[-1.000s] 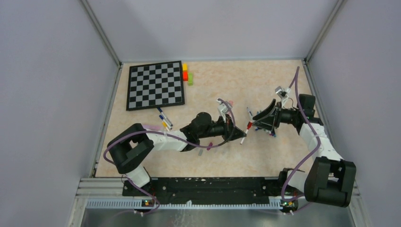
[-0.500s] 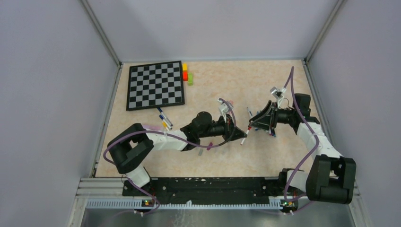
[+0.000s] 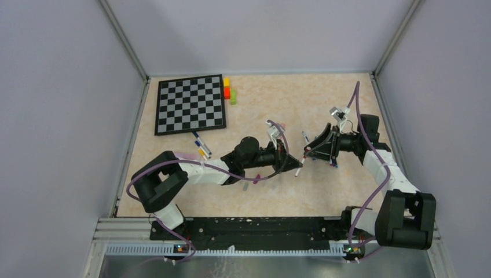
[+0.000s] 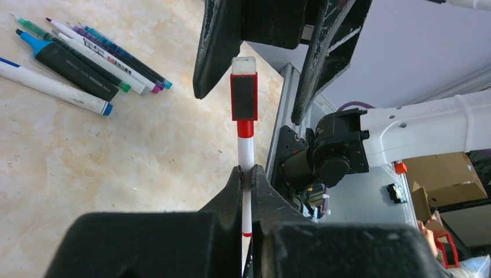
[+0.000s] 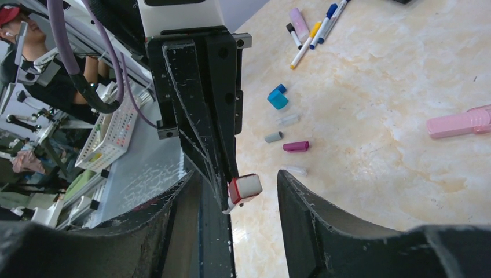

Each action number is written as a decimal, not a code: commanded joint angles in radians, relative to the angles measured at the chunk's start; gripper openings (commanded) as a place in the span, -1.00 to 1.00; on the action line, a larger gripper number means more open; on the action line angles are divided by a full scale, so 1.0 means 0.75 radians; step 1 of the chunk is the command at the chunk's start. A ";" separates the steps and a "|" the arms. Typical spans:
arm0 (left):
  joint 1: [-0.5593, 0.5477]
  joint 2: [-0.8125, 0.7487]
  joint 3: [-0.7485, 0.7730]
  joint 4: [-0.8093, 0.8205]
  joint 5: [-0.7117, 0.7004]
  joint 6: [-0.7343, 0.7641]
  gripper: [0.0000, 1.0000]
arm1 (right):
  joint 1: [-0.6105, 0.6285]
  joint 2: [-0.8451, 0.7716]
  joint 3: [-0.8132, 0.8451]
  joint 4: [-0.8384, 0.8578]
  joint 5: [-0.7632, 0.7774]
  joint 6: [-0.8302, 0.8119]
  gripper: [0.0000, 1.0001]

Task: Open the pen caps
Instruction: Pick up the pen from the center of the board.

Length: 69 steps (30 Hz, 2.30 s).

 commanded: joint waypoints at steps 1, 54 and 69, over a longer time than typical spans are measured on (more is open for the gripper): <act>-0.004 -0.073 -0.025 0.144 -0.065 -0.022 -0.99 | 0.015 0.002 -0.010 0.037 -0.038 -0.022 0.02; -0.048 0.026 0.048 0.484 -0.432 -0.146 -1.00 | 0.103 0.010 0.023 0.162 -0.013 0.197 -0.03; -0.057 0.032 0.070 0.488 -0.460 -0.123 -0.98 | 0.108 0.016 -0.019 0.354 -0.006 0.366 -0.52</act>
